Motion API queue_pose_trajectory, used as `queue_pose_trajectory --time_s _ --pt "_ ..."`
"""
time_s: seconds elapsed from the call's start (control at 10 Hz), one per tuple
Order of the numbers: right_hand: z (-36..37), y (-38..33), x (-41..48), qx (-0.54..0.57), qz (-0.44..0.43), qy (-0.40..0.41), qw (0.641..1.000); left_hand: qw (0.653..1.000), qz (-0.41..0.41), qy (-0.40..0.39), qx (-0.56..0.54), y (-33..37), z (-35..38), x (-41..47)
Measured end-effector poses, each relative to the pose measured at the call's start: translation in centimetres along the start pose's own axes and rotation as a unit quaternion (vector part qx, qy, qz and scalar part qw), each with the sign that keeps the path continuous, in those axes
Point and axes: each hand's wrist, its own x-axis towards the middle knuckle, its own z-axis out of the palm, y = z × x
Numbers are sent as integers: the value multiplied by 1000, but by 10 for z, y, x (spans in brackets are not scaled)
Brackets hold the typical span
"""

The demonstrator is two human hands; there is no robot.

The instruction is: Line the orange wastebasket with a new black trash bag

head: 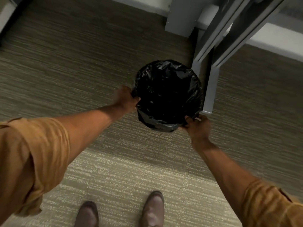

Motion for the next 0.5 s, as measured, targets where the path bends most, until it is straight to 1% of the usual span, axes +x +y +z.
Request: queue_pose_trajectory --time_s 0.2,0.3,0.4,0.5 --pt "1 7 4 -9 0 8 1000 1000 7 -8 4 -6 2 8" --pt "2 5 0 -34 -15 19 999 999 -12 -46 -19 -11 0 11" --pt "-1 7 -15 -56 -33 34 997 998 0 -59 15 -10 -3 4" --pt "-11 7 -36 -143 -47 45 988 997 -48 -39 42 -15 -6 -7"
